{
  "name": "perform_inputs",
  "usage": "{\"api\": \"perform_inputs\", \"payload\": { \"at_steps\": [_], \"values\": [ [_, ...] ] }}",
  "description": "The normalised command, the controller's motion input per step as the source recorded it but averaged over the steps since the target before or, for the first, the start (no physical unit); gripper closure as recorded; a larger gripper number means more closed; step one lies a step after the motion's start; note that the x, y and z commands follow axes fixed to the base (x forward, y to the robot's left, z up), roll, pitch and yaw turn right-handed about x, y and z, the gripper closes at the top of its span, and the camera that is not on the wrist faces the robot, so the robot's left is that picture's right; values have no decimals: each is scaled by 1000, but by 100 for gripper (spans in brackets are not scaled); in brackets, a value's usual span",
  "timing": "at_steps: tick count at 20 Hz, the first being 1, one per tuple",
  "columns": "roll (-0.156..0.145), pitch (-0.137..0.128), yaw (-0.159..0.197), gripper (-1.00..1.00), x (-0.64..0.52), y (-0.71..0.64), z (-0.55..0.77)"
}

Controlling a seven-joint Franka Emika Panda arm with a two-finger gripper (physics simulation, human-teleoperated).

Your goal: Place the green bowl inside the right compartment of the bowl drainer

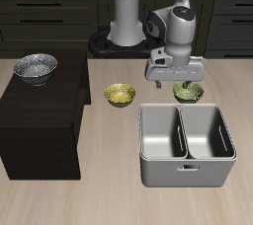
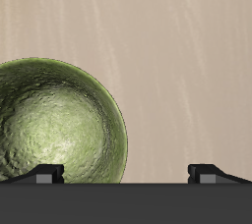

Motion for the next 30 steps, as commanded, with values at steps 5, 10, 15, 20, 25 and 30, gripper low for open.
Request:
{"api": "perform_inputs", "payload": {
  "at_steps": [5,10,15,20,25,30],
  "values": [
    [12,24,-19,-100,50,12,-172],
    [77,39,-7,100,37,58,-209],
    [4,5,-2,100,10,35,-8],
    [6,-15,15,100,-1,14,46],
    [-6,-7,21,100,49,-21,100],
    [-21,-55,12,100,79,-181,518]
  ]
}}
